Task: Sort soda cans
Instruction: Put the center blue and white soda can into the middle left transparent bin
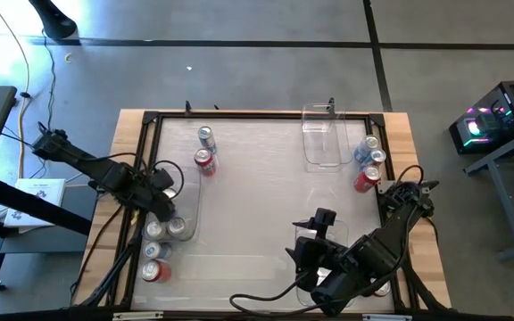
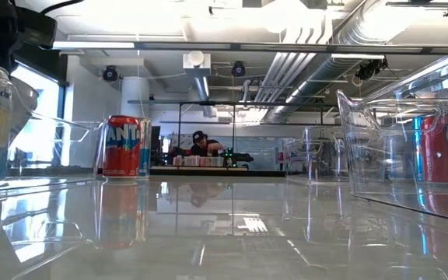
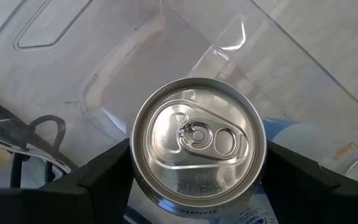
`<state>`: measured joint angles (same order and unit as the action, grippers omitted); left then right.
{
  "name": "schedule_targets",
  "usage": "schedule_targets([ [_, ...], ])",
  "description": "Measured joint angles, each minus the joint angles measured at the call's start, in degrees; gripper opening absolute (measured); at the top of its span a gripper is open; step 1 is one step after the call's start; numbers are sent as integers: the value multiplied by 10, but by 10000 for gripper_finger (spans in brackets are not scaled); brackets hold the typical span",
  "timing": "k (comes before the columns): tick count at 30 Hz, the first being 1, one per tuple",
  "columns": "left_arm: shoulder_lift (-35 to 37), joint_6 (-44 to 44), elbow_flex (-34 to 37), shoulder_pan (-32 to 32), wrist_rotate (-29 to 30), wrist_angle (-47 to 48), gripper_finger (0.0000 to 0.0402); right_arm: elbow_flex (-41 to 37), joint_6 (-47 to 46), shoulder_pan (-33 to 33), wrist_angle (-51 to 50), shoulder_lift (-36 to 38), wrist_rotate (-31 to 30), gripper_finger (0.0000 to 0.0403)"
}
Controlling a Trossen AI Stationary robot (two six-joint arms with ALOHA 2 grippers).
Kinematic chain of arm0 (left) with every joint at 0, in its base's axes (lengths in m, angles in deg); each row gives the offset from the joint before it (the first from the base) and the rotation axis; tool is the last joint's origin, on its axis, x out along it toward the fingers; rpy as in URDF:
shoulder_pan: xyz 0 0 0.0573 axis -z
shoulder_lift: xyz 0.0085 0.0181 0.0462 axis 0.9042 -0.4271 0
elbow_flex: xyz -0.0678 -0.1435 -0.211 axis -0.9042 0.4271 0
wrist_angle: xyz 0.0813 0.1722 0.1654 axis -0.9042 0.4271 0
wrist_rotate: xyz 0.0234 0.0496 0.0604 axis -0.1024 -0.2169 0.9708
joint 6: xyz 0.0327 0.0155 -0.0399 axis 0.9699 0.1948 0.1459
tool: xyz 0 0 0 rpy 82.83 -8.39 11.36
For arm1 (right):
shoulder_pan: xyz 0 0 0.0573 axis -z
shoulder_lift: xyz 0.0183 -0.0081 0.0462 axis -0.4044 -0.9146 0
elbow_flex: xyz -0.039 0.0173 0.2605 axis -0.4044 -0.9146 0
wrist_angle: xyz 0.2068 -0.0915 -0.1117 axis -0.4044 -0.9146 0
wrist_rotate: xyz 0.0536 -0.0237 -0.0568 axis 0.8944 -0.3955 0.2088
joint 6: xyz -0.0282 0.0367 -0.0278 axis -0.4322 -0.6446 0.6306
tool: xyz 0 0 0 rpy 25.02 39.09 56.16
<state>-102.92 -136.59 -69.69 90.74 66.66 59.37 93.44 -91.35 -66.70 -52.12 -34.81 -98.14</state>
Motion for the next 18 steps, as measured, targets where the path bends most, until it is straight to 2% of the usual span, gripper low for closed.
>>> schedule_targets([
  [7, -4, 16, 0, 0, -1, -2, 297, 0, 0, 0, 0, 0, 0, 298],
  [12, 3, 24, 0, 0, -18, -10, 317, 0, 0, 0, 0, 0, 0, 298],
  [18, 13, 25, 0, 0, -35, -12, 322, 0, 0, 0, 0, 0, 0, 298],
])
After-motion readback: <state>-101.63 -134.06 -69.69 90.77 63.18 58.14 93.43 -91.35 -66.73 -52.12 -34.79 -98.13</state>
